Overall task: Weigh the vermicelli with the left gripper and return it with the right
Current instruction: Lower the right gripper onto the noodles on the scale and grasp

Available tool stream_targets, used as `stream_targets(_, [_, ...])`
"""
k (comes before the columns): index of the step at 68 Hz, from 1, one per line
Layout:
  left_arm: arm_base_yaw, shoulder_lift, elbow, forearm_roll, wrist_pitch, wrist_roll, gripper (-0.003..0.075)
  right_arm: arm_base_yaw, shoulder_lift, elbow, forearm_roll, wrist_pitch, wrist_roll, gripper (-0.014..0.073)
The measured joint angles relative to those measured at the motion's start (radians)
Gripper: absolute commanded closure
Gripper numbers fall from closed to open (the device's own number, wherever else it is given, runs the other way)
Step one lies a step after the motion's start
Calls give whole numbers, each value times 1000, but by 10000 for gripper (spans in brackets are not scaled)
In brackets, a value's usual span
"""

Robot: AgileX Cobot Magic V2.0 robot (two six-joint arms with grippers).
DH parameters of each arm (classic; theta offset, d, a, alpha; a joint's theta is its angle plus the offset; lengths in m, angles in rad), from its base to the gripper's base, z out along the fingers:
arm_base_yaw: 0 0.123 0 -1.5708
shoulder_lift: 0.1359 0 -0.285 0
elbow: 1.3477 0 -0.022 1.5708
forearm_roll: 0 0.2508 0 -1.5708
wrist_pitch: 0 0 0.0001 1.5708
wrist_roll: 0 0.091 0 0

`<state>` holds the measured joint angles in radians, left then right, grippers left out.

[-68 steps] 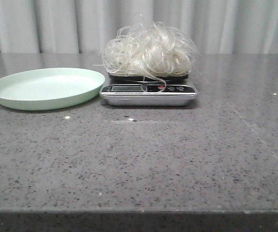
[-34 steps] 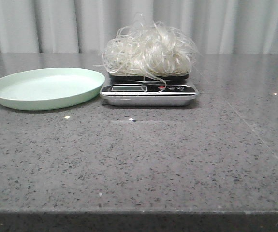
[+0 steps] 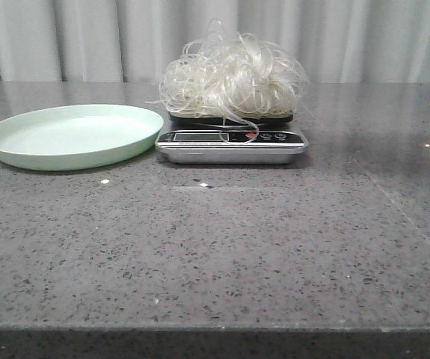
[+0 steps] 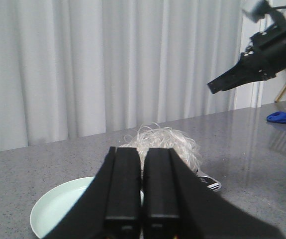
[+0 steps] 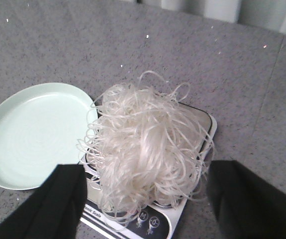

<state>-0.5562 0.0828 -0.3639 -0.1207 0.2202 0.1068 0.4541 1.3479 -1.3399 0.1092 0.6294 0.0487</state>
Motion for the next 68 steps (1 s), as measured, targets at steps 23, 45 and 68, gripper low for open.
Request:
stream_targets(23, [0,0,0,2,0,0,594,1,441,-438,6,337,-2,-6])
stream_targets(45, [0,0,0,2,-2,0,594,1,687,-669,51,574,-2,213])
stream_targets(68, [0,0,0,2,-2,0,594,5,735,-873,118,635,-2,456])
